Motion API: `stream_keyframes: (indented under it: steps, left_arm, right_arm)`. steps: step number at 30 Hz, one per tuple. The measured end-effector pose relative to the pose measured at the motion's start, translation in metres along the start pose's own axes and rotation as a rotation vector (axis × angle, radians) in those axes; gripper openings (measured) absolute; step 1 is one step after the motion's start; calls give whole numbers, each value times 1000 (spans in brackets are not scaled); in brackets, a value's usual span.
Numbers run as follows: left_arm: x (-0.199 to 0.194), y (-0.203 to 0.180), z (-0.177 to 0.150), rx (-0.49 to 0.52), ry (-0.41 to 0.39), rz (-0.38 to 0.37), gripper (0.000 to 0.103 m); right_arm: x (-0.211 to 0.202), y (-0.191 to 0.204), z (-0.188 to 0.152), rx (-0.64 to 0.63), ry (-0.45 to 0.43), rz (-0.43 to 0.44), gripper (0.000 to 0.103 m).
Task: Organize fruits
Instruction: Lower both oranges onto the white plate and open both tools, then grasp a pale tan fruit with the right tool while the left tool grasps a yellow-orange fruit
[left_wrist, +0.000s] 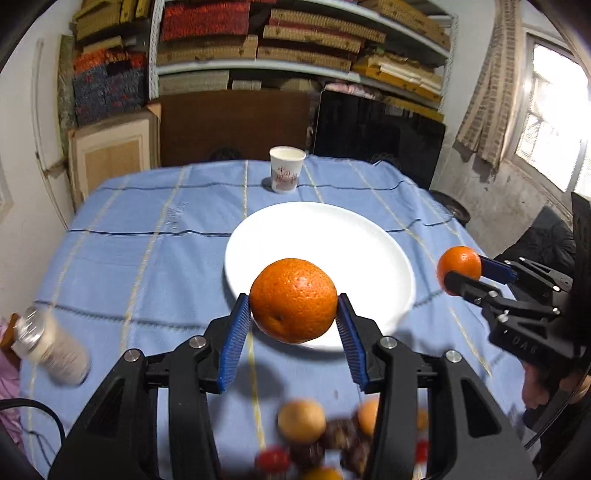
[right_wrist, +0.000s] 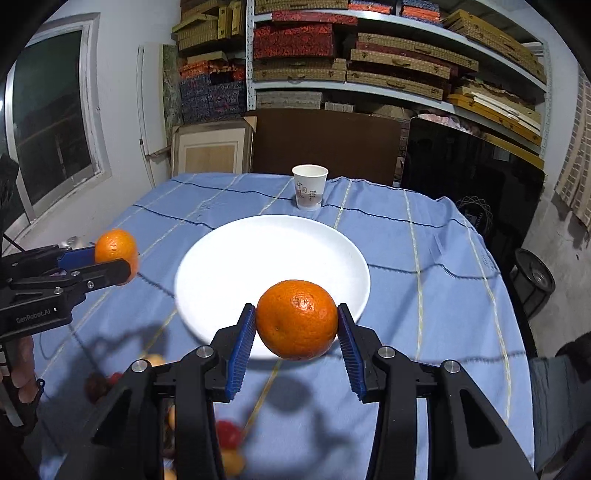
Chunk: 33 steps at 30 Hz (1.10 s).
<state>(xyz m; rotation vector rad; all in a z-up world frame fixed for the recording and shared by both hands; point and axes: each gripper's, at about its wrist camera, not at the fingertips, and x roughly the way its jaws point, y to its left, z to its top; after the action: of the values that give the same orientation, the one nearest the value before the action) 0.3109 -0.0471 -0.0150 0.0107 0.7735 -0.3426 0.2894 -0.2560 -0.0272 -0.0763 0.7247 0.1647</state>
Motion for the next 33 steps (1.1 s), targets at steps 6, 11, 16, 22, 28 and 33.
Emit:
stream_keyframes:
  steps: [6,11,16,22,28,33]
  left_arm:
    - [92,9,25,-29,96,22,47]
    - [122,17,32,-42,108,60,73]
    - [81,22,31,-59,51,84,82]
    - [4,10,-19,-19,49,103,97]
    - [-56,-5,-109,80,75,121,97]
    - [-81,-13,-171,125,91,175,97]
  right_arm:
    - [84,-9,19,-4,65,6,45]
    - [94,-8,26,-21,23,-3,65]
    - [52,-8,20,1,-22,10,66]
    - [-22,17,-36,-17,36,48,66]
    - [-87,74,-132,-100,86,102,66]
    - [-114,122,-179,-161,116,173,65]
